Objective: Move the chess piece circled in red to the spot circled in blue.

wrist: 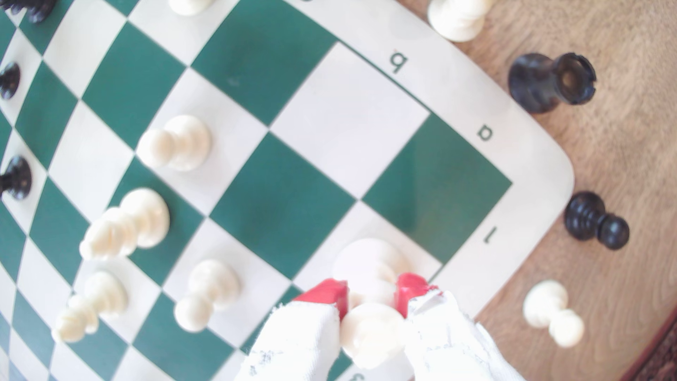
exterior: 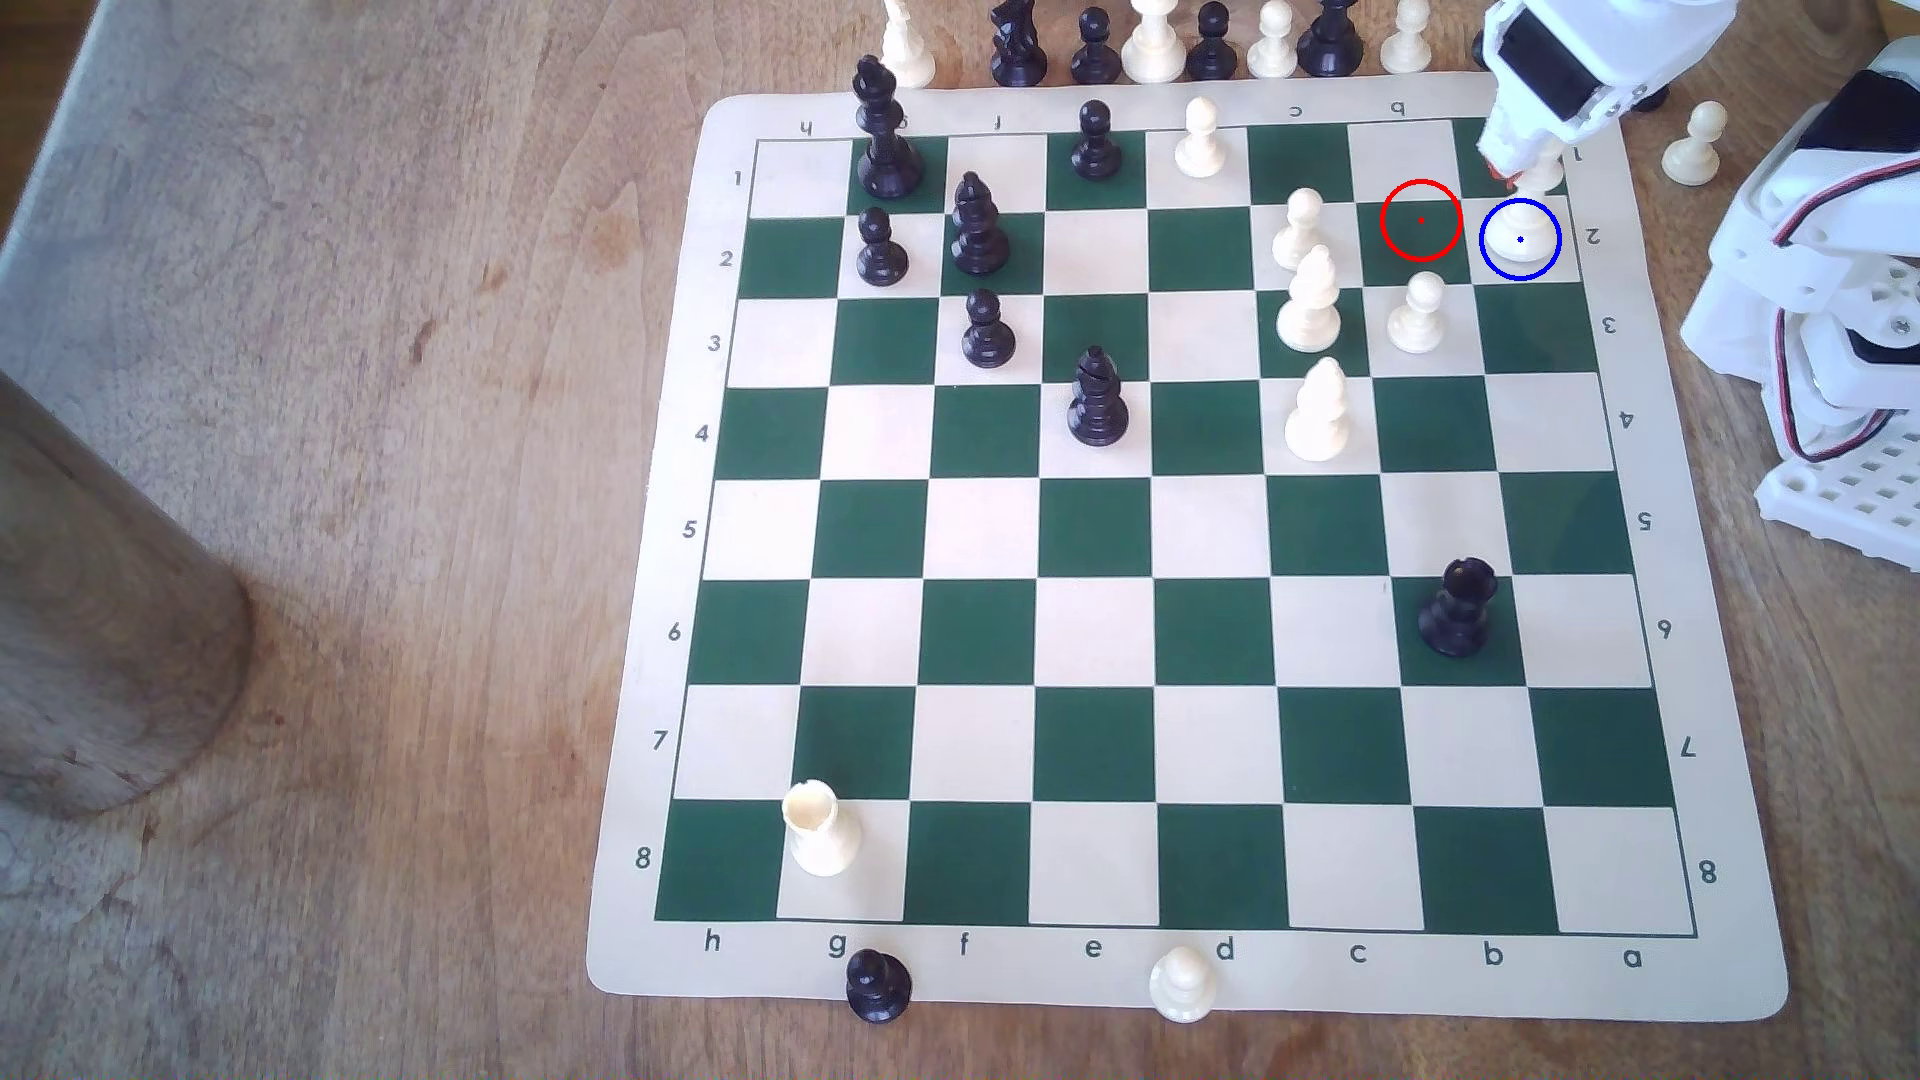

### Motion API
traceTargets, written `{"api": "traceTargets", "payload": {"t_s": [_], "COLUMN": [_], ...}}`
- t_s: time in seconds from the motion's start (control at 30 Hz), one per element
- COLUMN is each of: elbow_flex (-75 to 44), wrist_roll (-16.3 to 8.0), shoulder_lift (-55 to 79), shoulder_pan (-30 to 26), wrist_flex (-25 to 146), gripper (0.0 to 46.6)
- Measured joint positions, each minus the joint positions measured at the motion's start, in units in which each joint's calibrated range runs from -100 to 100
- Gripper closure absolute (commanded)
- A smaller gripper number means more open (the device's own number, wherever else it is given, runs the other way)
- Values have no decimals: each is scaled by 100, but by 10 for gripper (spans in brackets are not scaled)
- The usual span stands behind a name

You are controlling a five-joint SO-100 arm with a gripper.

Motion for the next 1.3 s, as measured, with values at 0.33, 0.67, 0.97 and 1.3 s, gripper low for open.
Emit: {"api": "traceTargets", "payload": {"t_s": [0.33,0.67,0.97,1.3], "elbow_flex": [0,0,-316,-362], "wrist_roll": [83,68,98,-161], "shoulder_lift": [0,-511,-1215,-1550], "shoulder_pan": [0,0,-280,-1069], "wrist_flex": [199,1203,2255,1594], "gripper": [265,267,283,464]}}
